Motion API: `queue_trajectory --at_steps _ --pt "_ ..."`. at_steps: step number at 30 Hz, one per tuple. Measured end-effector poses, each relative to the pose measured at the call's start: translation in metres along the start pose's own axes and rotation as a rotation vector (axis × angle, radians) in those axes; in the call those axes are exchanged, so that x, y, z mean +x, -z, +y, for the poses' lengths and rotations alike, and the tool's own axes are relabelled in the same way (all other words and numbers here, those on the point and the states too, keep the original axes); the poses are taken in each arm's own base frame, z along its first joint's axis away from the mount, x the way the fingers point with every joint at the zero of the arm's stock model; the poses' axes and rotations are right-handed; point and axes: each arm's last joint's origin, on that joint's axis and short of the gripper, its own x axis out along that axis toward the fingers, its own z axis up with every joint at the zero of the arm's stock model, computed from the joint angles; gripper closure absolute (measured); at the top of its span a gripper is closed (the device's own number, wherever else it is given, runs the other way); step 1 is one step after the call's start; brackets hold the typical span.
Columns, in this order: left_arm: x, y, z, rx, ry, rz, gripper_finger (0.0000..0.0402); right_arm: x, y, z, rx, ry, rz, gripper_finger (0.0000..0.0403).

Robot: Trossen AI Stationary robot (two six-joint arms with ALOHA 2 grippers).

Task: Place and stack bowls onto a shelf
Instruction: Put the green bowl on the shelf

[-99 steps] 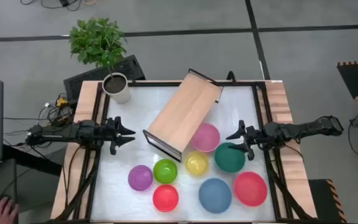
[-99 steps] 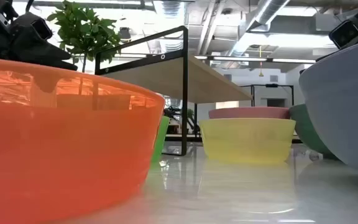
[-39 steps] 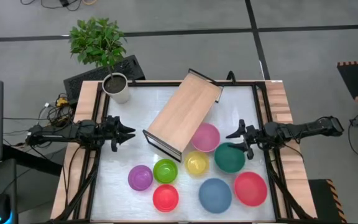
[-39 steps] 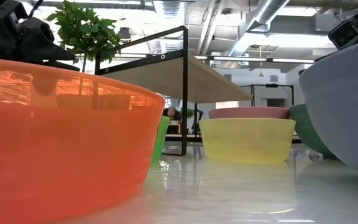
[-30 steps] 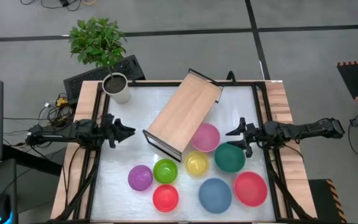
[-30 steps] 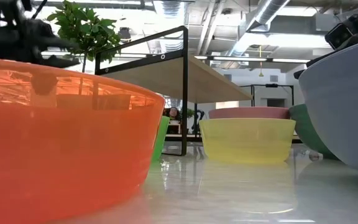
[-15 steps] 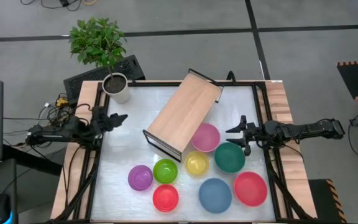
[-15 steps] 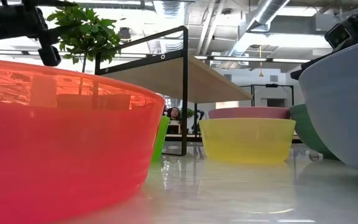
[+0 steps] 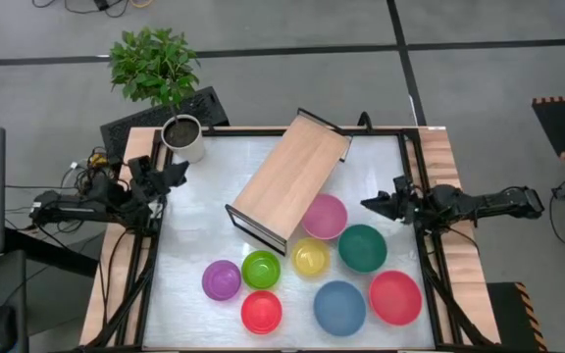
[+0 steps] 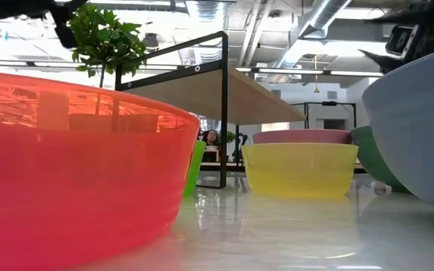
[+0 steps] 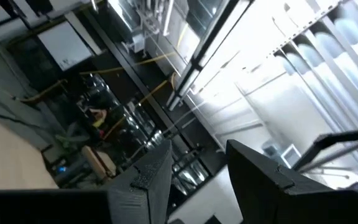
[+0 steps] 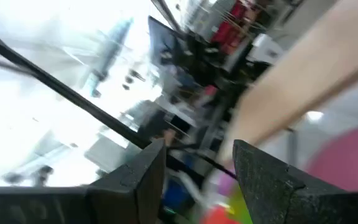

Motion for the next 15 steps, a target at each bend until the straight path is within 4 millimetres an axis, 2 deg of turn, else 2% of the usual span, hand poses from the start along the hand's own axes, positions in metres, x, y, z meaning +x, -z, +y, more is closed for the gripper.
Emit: queue_trajectory --at_steps 4,7,11,15 --pt "0.012 -0.007 -0.014 0.046 0.007 -0.012 0.0262 0.0 -0.006 0.01 0.079 -0.096 -0.06 0.0191" --pt "0.02 -0.013 -0.026 0.069 0.026 -0.021 0.0262 0.001 -0.018 0.03 0.04 -0.129 -0.088 0.019" --pt "0.027 -0.019 -0.038 0.098 0.054 0.007 0.0262 0.006 -0.037 0.056 -0.129 0.037 -0.098 0.0186" --pt "0.032 -0.025 -0.048 0.116 0.013 0.05 0.0262 0.015 -0.052 0.083 -0.183 0.158 0.004 0.0183"
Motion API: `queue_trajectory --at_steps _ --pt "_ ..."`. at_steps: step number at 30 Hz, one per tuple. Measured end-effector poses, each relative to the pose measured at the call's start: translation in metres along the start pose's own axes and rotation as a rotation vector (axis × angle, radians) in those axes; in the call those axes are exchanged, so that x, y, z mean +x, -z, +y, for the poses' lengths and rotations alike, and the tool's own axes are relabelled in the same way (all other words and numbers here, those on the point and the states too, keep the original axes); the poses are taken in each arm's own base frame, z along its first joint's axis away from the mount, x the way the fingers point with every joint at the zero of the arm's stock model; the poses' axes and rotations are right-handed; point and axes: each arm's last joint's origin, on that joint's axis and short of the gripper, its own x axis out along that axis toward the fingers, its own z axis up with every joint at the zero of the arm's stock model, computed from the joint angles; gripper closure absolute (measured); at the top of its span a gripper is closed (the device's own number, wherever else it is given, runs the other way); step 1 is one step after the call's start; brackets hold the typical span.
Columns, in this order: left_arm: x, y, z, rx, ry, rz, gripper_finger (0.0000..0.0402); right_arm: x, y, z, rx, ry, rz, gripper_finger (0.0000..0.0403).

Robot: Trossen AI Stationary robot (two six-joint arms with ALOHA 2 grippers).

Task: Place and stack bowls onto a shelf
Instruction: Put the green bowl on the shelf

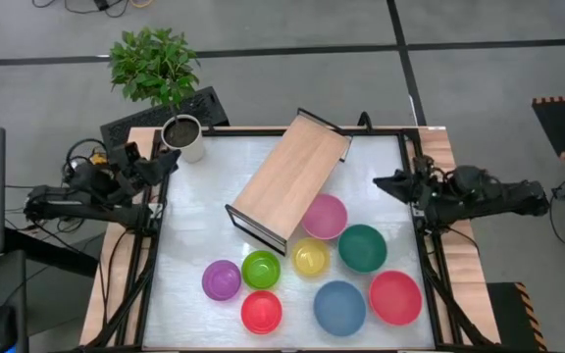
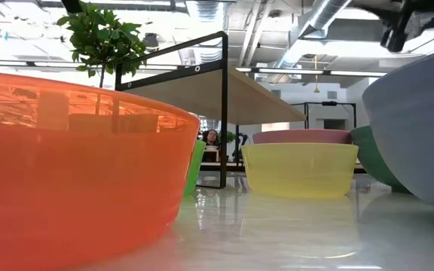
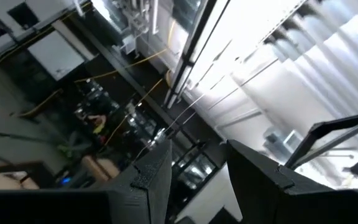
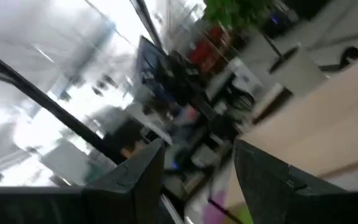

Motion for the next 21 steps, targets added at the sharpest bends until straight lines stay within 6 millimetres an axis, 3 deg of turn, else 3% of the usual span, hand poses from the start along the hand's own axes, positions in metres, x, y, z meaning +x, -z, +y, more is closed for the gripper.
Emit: queue_trajectory --at_steps 3,6,15,21 --pt "0.002 -0.002 -0.002 0.015 -0.066 0.06 0.0262 0.004 -0.003 0.014 -0.054 0.017 0.26 0.0183" --pt "0.001 0.001 0.002 0.046 -0.172 0.128 0.0262 0.009 -0.003 0.021 0.047 0.146 0.464 0.0192" --pt "-0.005 0.012 0.016 0.096 -0.326 0.235 0.0262 0.024 0.032 -0.007 0.011 0.704 0.886 0.0223" --pt "-0.005 0.013 0.016 0.143 -0.322 0.249 0.0262 0.044 0.056 -0.02 -0.058 0.834 1.017 0.0182"
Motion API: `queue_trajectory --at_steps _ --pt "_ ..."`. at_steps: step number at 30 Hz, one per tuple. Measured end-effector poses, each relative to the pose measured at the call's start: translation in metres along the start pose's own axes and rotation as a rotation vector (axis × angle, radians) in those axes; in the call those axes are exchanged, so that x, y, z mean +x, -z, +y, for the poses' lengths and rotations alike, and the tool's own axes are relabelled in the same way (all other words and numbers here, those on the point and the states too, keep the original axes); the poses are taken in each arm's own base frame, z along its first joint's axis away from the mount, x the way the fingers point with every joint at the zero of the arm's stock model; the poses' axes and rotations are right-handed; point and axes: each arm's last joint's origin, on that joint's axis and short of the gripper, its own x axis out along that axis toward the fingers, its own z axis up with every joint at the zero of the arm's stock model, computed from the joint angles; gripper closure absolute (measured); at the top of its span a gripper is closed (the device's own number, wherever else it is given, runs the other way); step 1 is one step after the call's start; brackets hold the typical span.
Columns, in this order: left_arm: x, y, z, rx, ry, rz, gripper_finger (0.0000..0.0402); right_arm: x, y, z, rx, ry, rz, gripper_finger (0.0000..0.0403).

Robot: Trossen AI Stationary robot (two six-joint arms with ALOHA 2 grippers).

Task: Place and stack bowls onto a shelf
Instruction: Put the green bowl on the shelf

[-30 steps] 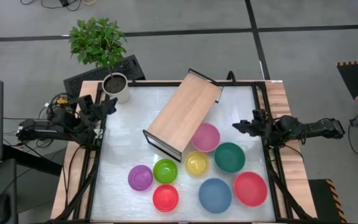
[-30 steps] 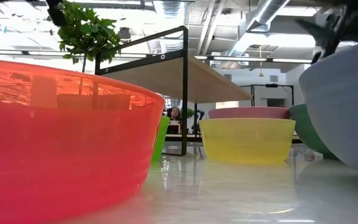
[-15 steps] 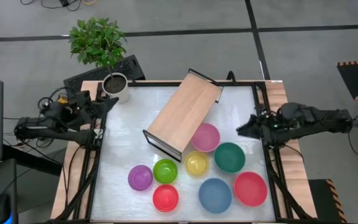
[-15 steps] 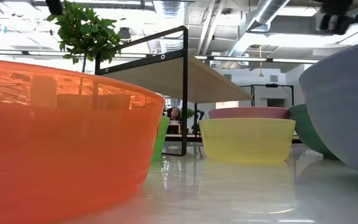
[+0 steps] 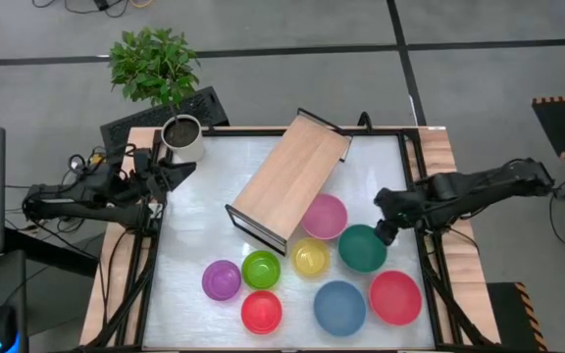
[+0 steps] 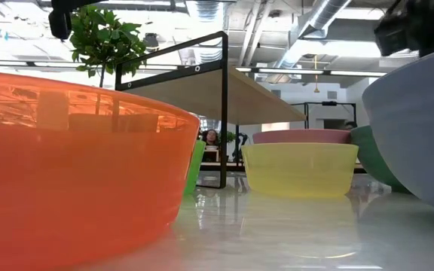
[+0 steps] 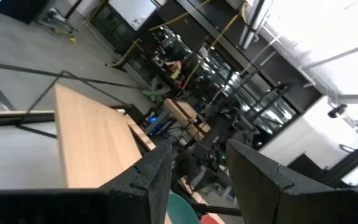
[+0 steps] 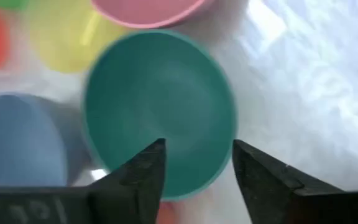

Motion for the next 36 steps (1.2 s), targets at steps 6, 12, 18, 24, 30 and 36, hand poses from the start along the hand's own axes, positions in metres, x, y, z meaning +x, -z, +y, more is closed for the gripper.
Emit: queue_trajectory --at_steps 6,12,18,24,30,36 --pt "0.0 0.004 0.003 0.008 -0.032 0.034 0.0262 0.023 -0.009 0.004 -0.006 0.164 0.02 0.0129" --pt "0.0 0.006 0.006 -0.001 -0.056 0.059 0.0262 0.039 -0.015 0.003 -0.017 0.283 0.043 0.0128" --pt "0.0 0.007 0.006 0.003 -0.058 0.07 0.0262 0.051 -0.017 0.006 -0.059 0.32 0.085 0.0199" --pt "0.0 0.007 0.006 0.004 -0.057 0.071 0.0262 0.062 -0.015 0.005 -0.077 0.351 0.131 0.0315" --pt "-0.001 0.008 0.008 0.012 -0.07 0.085 0.0262 0.061 -0.014 0.004 -0.063 0.341 0.137 0.0374" --pt "-0.001 0.009 0.008 0.015 -0.074 0.089 0.0262 0.035 -0.007 -0.002 0.017 0.317 0.131 0.0374"
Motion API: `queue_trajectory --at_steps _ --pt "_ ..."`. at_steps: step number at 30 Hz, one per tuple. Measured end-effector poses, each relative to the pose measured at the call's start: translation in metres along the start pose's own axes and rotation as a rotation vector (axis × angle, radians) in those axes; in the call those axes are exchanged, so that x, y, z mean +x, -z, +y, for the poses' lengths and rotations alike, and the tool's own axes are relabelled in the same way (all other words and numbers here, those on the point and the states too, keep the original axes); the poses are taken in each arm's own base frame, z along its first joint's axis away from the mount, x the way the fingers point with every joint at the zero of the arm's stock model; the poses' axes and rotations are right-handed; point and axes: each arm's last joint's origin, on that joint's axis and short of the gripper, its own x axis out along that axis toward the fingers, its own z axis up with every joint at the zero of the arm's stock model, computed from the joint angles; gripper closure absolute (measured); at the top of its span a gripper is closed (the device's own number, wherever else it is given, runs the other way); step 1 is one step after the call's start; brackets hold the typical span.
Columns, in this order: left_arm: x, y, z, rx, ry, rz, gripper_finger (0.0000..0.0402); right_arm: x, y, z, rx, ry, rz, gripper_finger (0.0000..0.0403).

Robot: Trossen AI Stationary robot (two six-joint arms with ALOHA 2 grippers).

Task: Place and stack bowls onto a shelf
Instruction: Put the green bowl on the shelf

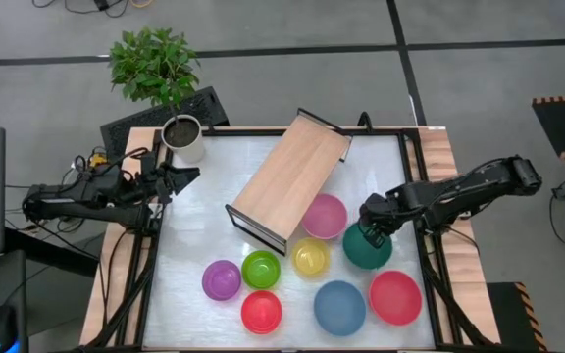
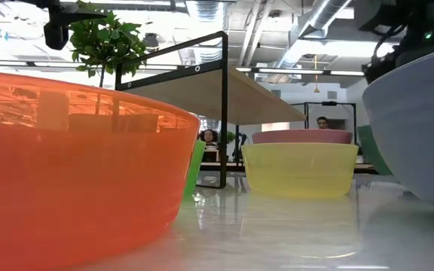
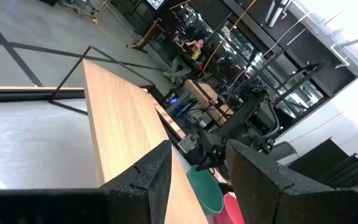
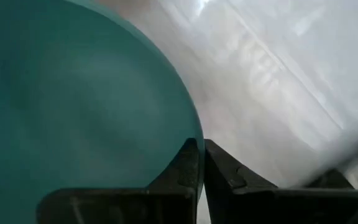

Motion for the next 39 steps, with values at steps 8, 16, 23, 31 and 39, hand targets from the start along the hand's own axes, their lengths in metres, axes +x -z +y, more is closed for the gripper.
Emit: queue_trajectory --at_steps 8,16,23,31,39 --pt "0.0 0.0 0.0 -0.001 0.0 0.0 0.0262 -0.087 -0.003 -0.019 0.187 -0.108 -0.092 0.0374" --pt "0.0 0.0 0.0 -0.002 0.0 0.0 0.0262 -0.149 -0.076 -0.029 0.172 -0.084 -0.206 0.0374" --pt "0.0 0.0 0.0 -0.001 0.001 0.0 0.0262 -0.176 -0.159 -0.06 0.1 -0.037 -0.288 0.0374" --pt "0.0 0.002 0.002 0.01 -0.015 0.016 0.0262 -0.155 -0.226 -0.088 0.088 -0.06 -0.222 0.0374" --pt "0.0 0.002 0.002 0.009 -0.02 0.021 0.0262 -0.128 -0.261 -0.092 0.062 -0.077 -0.158 0.0374"
